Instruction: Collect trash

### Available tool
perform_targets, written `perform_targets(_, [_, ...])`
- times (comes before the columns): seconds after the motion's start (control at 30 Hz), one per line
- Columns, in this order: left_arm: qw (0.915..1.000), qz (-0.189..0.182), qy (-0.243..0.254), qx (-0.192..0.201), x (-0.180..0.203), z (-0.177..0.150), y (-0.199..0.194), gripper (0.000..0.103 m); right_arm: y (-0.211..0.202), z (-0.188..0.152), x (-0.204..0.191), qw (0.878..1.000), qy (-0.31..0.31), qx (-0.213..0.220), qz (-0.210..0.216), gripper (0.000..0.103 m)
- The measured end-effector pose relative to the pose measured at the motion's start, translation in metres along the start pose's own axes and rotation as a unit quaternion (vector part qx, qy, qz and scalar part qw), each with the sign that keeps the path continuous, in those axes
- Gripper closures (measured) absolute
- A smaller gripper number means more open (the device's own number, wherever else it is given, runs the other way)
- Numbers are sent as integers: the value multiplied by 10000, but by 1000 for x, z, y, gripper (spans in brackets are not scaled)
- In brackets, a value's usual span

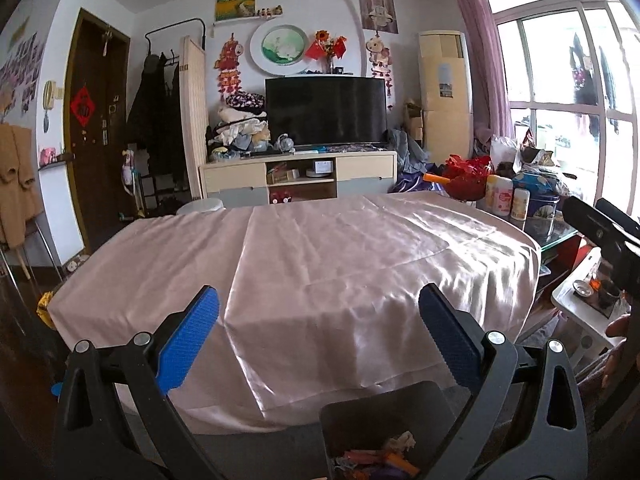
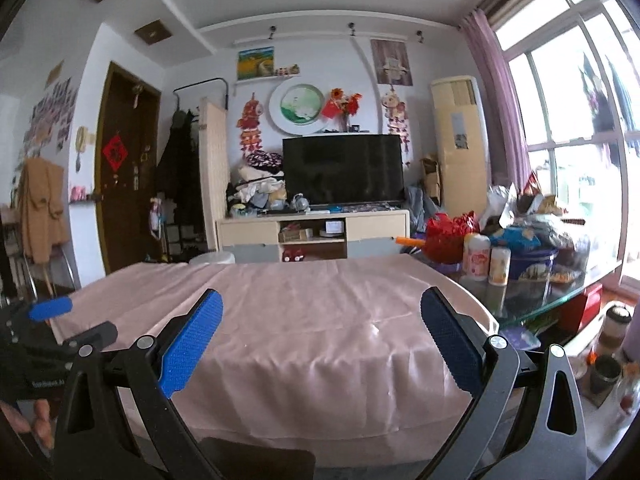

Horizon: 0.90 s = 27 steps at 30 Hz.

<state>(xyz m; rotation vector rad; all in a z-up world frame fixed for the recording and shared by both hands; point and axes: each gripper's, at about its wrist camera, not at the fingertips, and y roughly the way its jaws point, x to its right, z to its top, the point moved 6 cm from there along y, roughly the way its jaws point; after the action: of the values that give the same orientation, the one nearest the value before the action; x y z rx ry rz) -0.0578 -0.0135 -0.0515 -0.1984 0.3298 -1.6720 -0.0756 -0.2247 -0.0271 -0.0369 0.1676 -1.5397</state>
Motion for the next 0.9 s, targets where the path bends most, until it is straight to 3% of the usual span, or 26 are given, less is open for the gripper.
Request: perform_targets(0.9, [9995,-90,-294,-8,-9,2,1,8,-1,-2,3,10000,60,-57,1,3])
